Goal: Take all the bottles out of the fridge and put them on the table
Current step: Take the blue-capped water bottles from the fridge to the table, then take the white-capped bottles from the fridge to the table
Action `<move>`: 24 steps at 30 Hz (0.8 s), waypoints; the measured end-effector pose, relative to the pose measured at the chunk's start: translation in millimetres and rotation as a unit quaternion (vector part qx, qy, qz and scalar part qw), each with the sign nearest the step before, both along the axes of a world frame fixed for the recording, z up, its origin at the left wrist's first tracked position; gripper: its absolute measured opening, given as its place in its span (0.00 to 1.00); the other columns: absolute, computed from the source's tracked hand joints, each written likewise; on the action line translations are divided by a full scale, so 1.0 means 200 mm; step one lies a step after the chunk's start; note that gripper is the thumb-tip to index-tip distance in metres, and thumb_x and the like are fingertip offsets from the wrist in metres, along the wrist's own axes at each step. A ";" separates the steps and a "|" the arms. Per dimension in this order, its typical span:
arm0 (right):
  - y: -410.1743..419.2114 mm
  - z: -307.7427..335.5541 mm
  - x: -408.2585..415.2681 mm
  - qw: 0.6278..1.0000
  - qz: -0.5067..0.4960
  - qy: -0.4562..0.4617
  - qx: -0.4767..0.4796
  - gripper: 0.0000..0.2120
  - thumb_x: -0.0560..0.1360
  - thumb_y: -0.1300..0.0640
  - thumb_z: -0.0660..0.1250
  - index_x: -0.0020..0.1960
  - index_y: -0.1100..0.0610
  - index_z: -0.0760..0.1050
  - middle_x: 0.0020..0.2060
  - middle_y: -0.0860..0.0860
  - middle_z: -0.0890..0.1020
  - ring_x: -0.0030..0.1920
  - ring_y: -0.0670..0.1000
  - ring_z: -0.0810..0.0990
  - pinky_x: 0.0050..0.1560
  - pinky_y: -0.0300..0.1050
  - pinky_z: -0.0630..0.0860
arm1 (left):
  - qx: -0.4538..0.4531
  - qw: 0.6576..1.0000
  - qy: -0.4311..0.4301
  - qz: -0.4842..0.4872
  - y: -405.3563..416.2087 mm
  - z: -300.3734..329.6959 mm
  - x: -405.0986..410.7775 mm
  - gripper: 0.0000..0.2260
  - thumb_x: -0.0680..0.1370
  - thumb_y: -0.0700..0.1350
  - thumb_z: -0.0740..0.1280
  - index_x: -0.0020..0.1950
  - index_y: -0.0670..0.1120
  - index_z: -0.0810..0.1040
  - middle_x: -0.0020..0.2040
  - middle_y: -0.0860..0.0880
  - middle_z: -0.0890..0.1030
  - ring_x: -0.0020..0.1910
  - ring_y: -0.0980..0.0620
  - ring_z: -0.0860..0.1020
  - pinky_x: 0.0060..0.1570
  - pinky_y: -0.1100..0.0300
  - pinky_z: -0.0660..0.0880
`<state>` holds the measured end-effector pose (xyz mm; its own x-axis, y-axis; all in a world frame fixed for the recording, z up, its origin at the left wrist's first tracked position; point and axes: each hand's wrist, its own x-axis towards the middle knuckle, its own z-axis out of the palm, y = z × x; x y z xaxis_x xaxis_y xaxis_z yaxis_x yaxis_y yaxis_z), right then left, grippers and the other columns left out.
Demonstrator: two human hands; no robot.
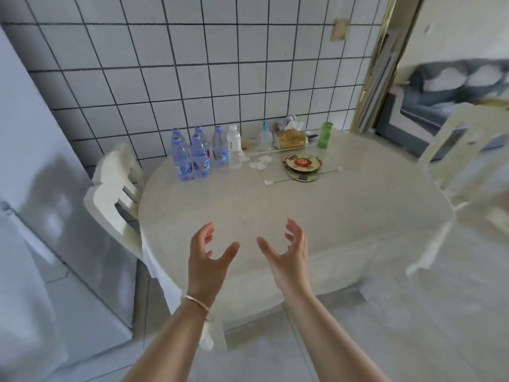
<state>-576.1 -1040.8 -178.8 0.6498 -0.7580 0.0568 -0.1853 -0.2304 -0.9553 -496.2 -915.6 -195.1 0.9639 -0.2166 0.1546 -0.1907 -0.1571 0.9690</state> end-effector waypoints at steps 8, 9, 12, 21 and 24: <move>0.38 0.09 -0.56 1.000 -0.010 0.014 -0.016 0.35 0.69 0.46 0.71 0.71 0.48 0.59 0.66 0.43 0.67 0.65 0.43 0.67 0.59 0.40 0.65 | 0.003 0.999 0.008 -0.039 0.37 0.07 -0.50 0.28 0.71 0.45 0.73 0.68 0.49 0.67 0.65 0.52 0.71 0.61 0.56 0.70 0.56 0.60 0.66; 0.41 0.10 -0.61 1.000 -0.006 0.013 -0.017 0.35 0.69 0.45 0.71 0.71 0.48 0.59 0.67 0.43 0.67 0.65 0.42 0.67 0.59 0.39 0.65 | -0.001 0.999 0.005 -0.040 0.41 0.09 -0.55 0.28 0.71 0.45 0.73 0.68 0.49 0.67 0.65 0.52 0.71 0.61 0.56 0.70 0.57 0.60 0.66; 0.54 0.14 -0.74 0.999 0.018 0.007 -0.026 0.35 0.69 0.44 0.71 0.70 0.48 0.59 0.66 0.42 0.67 0.65 0.43 0.67 0.60 0.39 0.64 | -0.012 0.999 -0.017 -0.039 0.54 0.14 -0.71 0.27 0.70 0.45 0.74 0.66 0.50 0.68 0.62 0.54 0.72 0.61 0.56 0.71 0.59 0.58 0.68; 1.07 0.22 -1.02 0.988 0.151 -0.023 -0.024 0.34 0.68 0.44 0.71 0.69 0.45 0.60 0.64 0.40 0.68 0.63 0.42 0.68 0.62 0.40 0.65 | -0.072 0.994 -0.078 0.033 1.05 0.27 -1.13 0.23 0.64 0.55 0.73 0.56 0.63 0.70 0.57 0.57 0.77 0.59 0.60 0.76 0.57 0.61 0.72; 1.32 0.23 -1.07 0.979 0.203 -0.018 -0.031 0.32 0.69 0.45 0.71 0.68 0.44 0.60 0.62 0.39 0.69 0.63 0.41 0.68 0.61 0.40 0.66 | -0.081 0.990 -0.084 0.081 1.31 0.29 -1.20 0.22 0.67 0.48 0.74 0.58 0.58 0.71 0.55 0.56 0.78 0.54 0.64 0.76 0.56 0.59 0.73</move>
